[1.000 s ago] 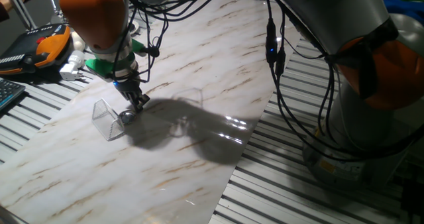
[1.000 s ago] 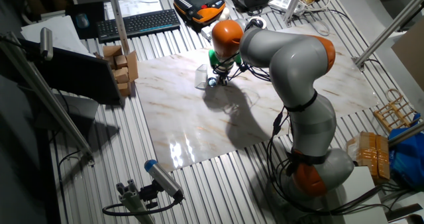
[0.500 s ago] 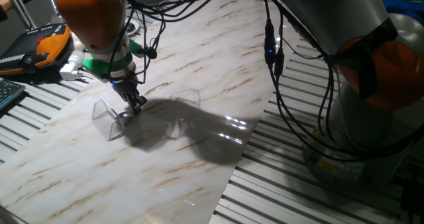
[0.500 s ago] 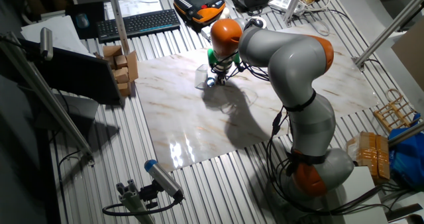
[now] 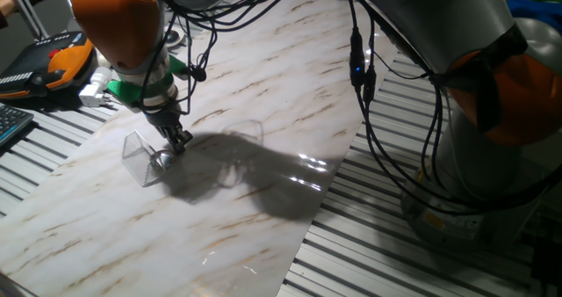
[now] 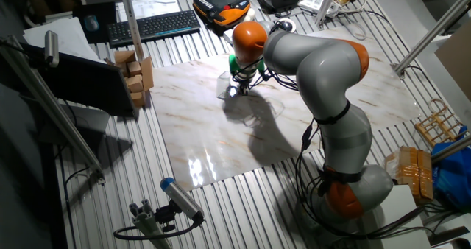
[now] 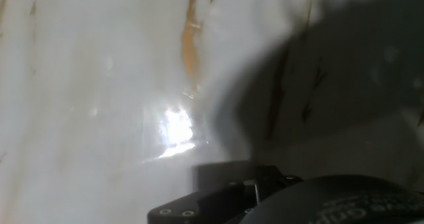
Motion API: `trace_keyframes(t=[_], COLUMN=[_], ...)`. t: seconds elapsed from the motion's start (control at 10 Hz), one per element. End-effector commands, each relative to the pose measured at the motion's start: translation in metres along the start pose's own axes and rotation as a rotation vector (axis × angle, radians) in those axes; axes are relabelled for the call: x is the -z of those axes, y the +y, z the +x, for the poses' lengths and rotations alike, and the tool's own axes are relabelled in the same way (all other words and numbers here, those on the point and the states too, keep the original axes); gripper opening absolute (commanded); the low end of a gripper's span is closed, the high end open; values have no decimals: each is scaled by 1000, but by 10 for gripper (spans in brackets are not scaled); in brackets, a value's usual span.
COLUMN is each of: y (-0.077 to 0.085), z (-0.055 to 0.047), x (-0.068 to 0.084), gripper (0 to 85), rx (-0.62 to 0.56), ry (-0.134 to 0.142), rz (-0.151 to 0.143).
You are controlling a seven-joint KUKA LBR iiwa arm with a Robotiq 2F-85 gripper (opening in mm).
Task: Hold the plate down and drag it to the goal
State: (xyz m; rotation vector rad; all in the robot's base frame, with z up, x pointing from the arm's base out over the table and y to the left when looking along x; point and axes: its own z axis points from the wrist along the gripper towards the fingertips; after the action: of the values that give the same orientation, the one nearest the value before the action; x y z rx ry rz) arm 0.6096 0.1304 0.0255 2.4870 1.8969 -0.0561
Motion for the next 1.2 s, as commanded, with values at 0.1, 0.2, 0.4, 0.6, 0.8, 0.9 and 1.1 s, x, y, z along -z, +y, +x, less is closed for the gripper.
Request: trace_keyframes(t=[0.1,0.2,0.4,0.6,0.8,0.9,1.1], y=[0,0,-1,-1,-1,-1,0], z=[4,6,8,10,12,13,14], x=[2,2,2,2,3,3,3], gripper=[0,0,0,0,0,0,0], rx=[-4,-8,-11,-13,-17,-19,-20], ry=[0,0,1,2,9,9,15], rz=[-4,-4,-2,-7,-8,-8,-9])
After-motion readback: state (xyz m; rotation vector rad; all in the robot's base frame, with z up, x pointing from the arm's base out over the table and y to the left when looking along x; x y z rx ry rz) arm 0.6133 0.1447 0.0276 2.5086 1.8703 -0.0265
